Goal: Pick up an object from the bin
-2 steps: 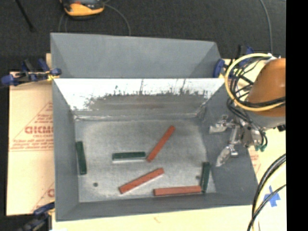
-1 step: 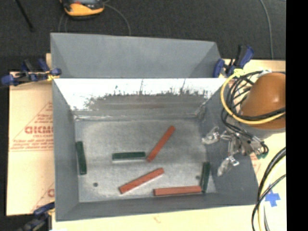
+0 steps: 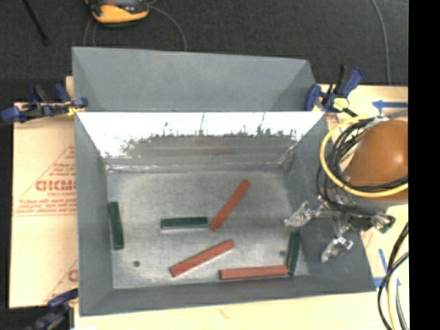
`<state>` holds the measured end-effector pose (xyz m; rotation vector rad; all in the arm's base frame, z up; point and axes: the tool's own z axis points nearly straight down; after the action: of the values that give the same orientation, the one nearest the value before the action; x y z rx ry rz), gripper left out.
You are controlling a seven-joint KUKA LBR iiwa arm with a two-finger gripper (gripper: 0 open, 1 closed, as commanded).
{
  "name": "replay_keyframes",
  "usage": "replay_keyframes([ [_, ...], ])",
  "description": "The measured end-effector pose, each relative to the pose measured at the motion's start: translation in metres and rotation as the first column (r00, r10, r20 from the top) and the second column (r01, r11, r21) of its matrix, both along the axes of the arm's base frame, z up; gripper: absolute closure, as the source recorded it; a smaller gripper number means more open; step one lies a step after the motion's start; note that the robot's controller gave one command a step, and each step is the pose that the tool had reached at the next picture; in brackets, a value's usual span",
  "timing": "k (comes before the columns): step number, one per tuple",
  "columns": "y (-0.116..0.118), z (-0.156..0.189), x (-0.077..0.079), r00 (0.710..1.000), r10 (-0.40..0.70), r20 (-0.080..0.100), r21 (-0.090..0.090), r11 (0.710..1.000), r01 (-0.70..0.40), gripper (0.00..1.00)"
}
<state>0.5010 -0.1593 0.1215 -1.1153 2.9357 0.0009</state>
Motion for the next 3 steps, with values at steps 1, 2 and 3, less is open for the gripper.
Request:
replay_keyframes([
  [1, 0.003, 0.001, -0.009, 0.996, 0.091, 0.000, 0.002, 0.996, -0.091, 0.00],
  [2, 0.028, -0.046, 0.001, 0.974, 0.226, 0.005, 0.012, 0.974, -0.226, 0.00],
  [3, 0.017, -0.039, -0.001, 0.973, 0.230, 0.007, -0.002, 0.973, -0.230, 1.00],
])
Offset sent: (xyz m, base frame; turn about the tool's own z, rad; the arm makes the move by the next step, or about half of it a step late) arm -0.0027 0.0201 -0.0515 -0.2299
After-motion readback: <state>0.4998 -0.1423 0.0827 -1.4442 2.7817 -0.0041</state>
